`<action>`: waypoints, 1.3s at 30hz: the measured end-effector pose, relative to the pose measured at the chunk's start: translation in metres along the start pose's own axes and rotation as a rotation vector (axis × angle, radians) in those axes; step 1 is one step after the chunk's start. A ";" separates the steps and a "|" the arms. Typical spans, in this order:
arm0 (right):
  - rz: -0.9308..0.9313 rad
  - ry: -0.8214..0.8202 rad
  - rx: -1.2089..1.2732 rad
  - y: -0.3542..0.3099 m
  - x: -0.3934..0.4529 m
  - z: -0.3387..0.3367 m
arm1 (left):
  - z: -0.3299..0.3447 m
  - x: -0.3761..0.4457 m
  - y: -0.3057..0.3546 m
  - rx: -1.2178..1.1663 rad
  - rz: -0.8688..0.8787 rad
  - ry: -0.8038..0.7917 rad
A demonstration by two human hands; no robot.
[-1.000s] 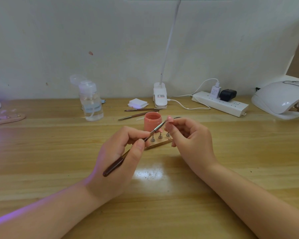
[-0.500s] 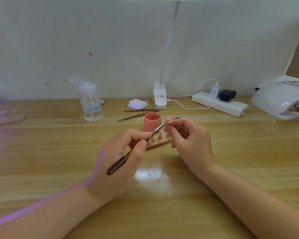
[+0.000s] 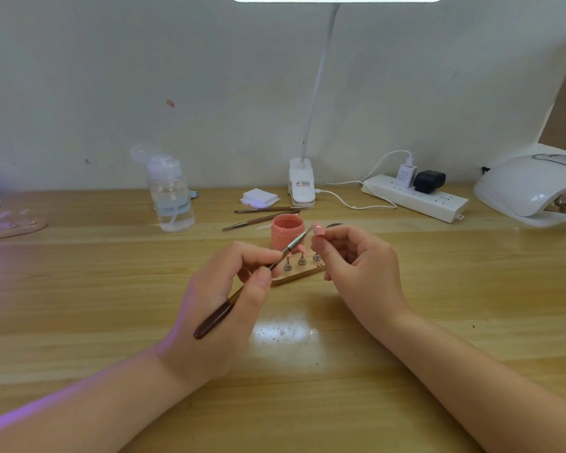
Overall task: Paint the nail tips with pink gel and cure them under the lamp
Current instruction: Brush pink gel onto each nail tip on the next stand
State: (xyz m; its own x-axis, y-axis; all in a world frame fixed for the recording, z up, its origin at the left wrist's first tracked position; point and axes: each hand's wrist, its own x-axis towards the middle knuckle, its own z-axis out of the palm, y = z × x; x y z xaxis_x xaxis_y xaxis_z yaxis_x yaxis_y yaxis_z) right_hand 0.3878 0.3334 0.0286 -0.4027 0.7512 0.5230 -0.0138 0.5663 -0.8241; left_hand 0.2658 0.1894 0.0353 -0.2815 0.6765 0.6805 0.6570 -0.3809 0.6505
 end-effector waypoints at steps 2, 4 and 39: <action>-0.003 -0.003 -0.009 0.000 0.000 0.000 | 0.000 0.001 0.000 0.007 -0.029 -0.003; -0.008 -0.008 -0.014 0.000 0.000 0.000 | 0.000 0.001 0.000 0.035 -0.023 -0.027; 0.156 -0.037 0.242 -0.006 0.000 0.000 | 0.001 0.000 -0.004 0.064 0.064 0.000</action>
State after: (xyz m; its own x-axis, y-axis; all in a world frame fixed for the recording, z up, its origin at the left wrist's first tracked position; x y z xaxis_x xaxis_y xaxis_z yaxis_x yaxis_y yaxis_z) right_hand 0.3876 0.3302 0.0338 -0.4503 0.8076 0.3808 -0.1651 0.3438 -0.9244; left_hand 0.2632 0.1919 0.0324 -0.2376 0.6518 0.7202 0.7169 -0.3827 0.5828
